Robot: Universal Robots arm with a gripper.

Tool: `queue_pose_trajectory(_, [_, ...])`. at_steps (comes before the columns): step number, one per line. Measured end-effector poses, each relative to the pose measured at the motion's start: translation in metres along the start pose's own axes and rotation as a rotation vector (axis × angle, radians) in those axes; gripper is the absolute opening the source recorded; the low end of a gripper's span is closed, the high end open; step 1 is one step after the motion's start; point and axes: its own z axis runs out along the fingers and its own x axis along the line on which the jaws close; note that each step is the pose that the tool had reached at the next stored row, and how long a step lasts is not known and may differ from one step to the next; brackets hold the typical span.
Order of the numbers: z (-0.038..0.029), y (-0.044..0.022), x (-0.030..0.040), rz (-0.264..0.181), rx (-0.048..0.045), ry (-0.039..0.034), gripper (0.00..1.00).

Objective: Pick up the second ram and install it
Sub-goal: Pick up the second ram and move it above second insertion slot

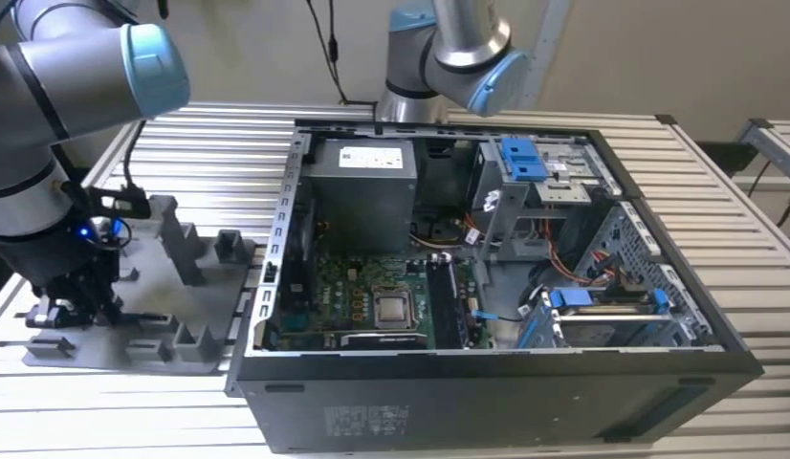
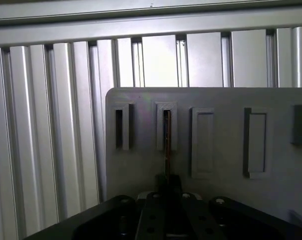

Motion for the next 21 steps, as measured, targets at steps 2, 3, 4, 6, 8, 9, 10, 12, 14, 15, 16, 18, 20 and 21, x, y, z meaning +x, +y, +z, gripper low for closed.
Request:
queue_pose_trajectory(2, [-0.0017, 0.0001, 0.0000, 0.000, -0.0001, 0.0001, 0.14])
queue_pose_trajectory(3, [-0.0026, 0.0001, 0.0001, 0.000, -0.0001, 0.0001, 0.14])
queue_pose_trajectory(4, [-0.0036, 0.0001, 0.0001, 0.000, -0.0001, 0.0001, 0.14])
queue_pose_trajectory(6, [-0.0057, 0.0001, 0.0001, 0.000, 0.0000, 0.0000, 0.14])
queue_pose_trajectory(8, [-0.0082, 0.0002, 0.0001, 0.000, -0.0001, 0.0001, 0.14])
queue_pose_trajectory(9, [-0.0096, 0.0002, 0.0002, 0.000, -0.0001, 0.0001, 0.14])
queue_pose_trajectory(10, [-0.0107, 0.0003, 0.0002, 0.000, -0.0001, 0.0001, 0.14])
queue_pose_trajectory(12, [-0.0129, 0.0003, 0.0002, 0.000, 0.0000, 0.0001, 0.14])
queue_pose_trajectory(14, [-0.0157, 0.0004, 0.0003, 0.000, -0.0001, 0.0001, 0.14])
queue_pose_trajectory(15, [-0.0172, 0.0004, 0.0003, 0.000, 0.0000, 0.0001, 0.14])
queue_pose_trajectory(16, [-0.0190, 0.0005, 0.0003, 0.000, -0.0001, 0.0001, 0.14])
queue_pose_trajectory(18, [-0.0224, 0.0005, 0.0004, 0.000, -0.0001, 0.0001, 0.14])
queue_pose_trajectory(20, [-0.0259, 0.0006, 0.0005, 0.000, -0.0001, 0.0001, 0.14])
queue_pose_trajectory(21, [-0.0273, 0.0007, 0.0005, 0.000, -0.0001, 0.0001, 0.14])
